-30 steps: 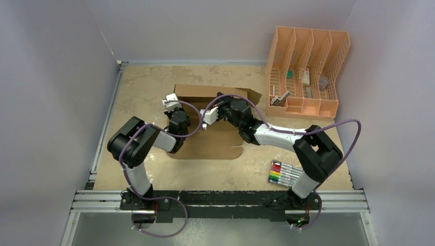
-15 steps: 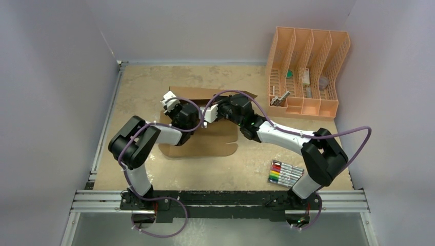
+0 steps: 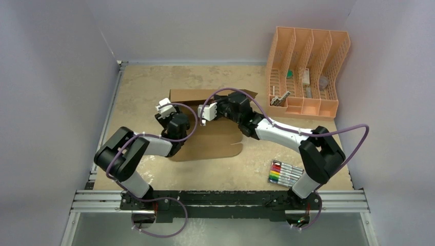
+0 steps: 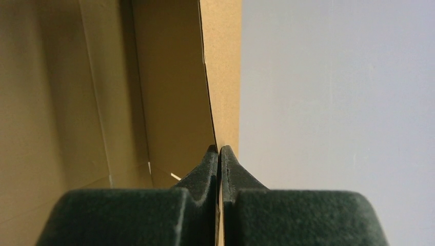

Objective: Fold the paper box

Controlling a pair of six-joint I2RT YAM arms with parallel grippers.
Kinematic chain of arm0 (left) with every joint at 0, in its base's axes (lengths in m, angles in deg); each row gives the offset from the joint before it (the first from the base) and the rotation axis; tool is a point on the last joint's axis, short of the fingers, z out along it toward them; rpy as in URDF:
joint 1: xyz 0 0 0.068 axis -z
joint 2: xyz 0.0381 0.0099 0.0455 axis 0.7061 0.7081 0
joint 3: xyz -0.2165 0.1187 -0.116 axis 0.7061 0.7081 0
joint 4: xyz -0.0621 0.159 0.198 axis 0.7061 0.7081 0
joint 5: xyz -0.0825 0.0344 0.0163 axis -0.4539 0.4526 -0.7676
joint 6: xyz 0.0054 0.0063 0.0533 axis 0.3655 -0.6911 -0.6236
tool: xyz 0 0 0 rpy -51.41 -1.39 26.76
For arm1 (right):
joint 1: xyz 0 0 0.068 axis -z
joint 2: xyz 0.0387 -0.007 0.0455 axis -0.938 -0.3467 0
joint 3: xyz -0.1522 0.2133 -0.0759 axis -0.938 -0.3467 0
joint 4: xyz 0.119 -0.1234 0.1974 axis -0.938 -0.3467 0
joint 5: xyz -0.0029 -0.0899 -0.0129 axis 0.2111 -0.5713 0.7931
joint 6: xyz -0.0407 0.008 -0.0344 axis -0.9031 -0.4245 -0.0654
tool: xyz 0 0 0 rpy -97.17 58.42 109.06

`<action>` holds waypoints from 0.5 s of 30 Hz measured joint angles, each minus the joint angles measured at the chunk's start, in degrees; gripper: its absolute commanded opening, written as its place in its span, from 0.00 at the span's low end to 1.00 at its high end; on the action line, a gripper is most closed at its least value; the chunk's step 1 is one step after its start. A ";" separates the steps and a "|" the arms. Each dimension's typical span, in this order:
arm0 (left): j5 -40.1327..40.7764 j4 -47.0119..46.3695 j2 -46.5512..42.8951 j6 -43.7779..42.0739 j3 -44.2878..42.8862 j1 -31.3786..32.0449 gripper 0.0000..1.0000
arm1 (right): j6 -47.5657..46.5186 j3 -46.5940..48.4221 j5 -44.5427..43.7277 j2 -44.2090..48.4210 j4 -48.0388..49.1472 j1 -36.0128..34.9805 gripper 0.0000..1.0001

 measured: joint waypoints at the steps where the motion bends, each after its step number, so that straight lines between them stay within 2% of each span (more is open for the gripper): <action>1: -1.18 -0.20 -1.11 -0.55 0.74 -0.07 0.59 | 0.02 0.37 -0.11 -0.28 -0.04 0.31 0.00; 8: -7.76 -0.26 -9.44 -2.95 3.91 -0.39 0.72 | 0.44 2.36 -0.68 -1.42 -1.36 2.32 0.00; 11: -10.60 0.61 -13.66 -4.48 5.70 -0.42 0.83 | 0.44 3.02 -0.70 -2.03 -1.53 2.69 0.00; 15: -13.64 0.72 -16.24 -7.39 7.67 -0.48 0.87 | 0.42 3.43 -0.85 -2.99 -0.83 2.73 0.00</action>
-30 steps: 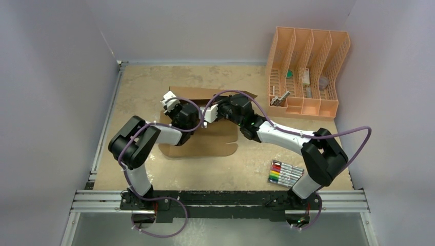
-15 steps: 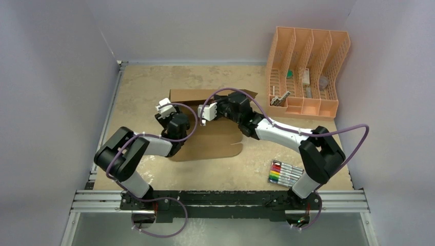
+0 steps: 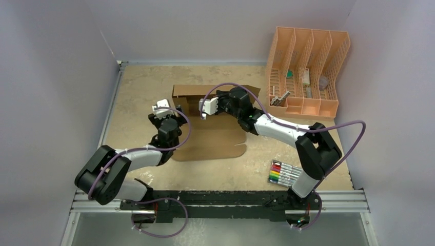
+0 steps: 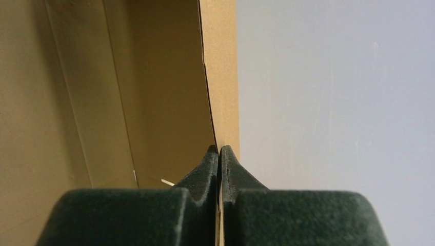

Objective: Fold the paper box

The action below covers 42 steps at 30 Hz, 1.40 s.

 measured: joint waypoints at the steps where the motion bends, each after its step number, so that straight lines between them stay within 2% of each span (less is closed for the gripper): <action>1: -0.79 -0.15 0.02 -0.83 0.24 -0.11 0.88 | -0.02 0.00 0.00 -0.22 0.31 0.00 0.00; 4: -5.16 -1.16 1.49 -3.52 0.52 -1.73 0.88 | -0.13 0.00 -0.02 -0.61 1.14 0.07 0.00; 13: -27.21 -6.19 4.81 -5.27 1.33 -14.67 0.89 | -2.32 -0.70 0.52 -0.85 2.43 0.44 0.00; 18: -37.68 -11.76 9.97 -6.01 0.59 -17.49 0.89 | -3.58 -1.09 1.31 -0.85 3.13 1.27 0.00; 26: -47.67 -25.05 22.73 -5.53 -2.21 -19.47 0.84 | -4.37 -1.09 2.89 -0.85 2.91 2.21 0.00; 33: -53.81 -35.65 33.97 -2.51 -8.61 -19.71 0.69 | -5.40 -1.09 3.61 -0.85 2.60 2.45 0.00; 38: -53.33 -38.40 36.89 -1.36 -11.50 -19.85 0.44 | -5.70 -1.09 3.65 -0.85 2.29 2.47 0.00; 42: -52.17 -38.66 37.13 -1.66 -11.58 -19.96 0.41 | -5.90 -1.09 3.65 -0.85 2.16 2.49 0.00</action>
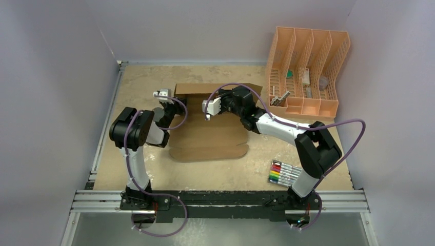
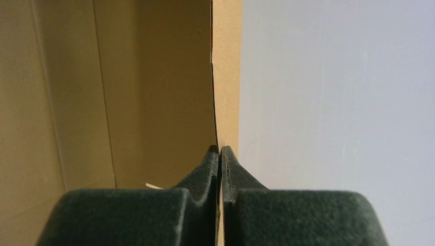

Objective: Fold the paper box

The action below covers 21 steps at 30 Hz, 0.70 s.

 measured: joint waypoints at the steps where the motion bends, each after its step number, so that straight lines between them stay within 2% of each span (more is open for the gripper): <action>1: 0.11 0.00 0.00 -0.11 0.02 0.00 0.40 | 0.00 0.00 0.02 0.00 -0.02 0.00 0.00; 9: 2.32 1.18 -2.32 -1.88 2.49 0.20 0.35 | 0.02 0.00 0.33 0.00 -0.02 -0.11 0.00; 13: 5.97 4.11 -4.55 -2.23 3.13 0.96 0.31 | 0.02 0.00 0.50 0.00 0.13 -0.31 0.00; 16: 11.89 7.19 -6.64 -2.95 3.30 2.89 0.30 | 0.00 -0.04 0.37 0.00 0.55 -0.42 0.00; 21: 27.43 9.25 -7.85 -5.92 3.30 9.01 0.27 | -0.61 -1.14 0.09 0.00 1.88 -0.42 0.00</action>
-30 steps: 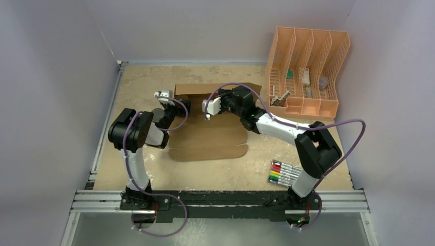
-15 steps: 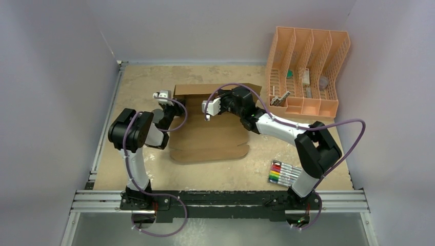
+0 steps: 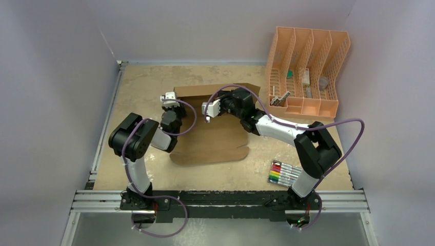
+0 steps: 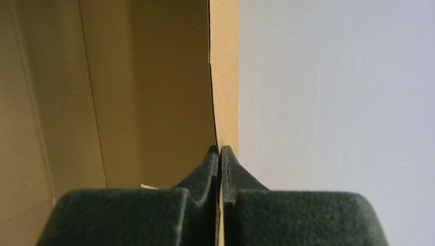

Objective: Fold the paper box

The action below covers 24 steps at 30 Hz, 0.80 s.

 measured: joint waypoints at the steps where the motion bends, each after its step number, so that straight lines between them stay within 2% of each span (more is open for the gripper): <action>1: 3.26 -0.09 0.00 -0.87 0.00 1.31 0.26 | -0.07 -0.24 -0.04 0.00 0.42 0.00 0.00; 7: 20.63 -1.70 2.21 -3.93 -1.57 7.04 0.26 | -0.44 -1.22 -0.17 0.00 2.14 0.00 0.00; 10: 26.86 -1.25 3.10 -3.41 -3.10 8.22 0.34 | -0.48 -1.53 -0.13 0.00 2.80 -0.04 0.00; 13: 33.55 1.40 3.15 -1.79 -5.25 9.11 0.35 | -0.50 -1.75 -0.04 0.00 3.34 -0.28 0.00; 18: 44.81 8.44 3.15 0.81 -9.70 10.47 0.30 | -0.48 -1.79 0.09 0.00 3.89 -0.83 0.00; 20: 49.94 15.08 3.15 3.98 -13.03 11.04 0.30 | -0.48 -1.81 0.31 -0.02 4.22 -0.92 0.00; 24: 52.13 21.86 3.15 8.76 -14.84 11.47 0.35 | -0.44 -1.90 0.46 -0.20 4.55 -1.05 0.00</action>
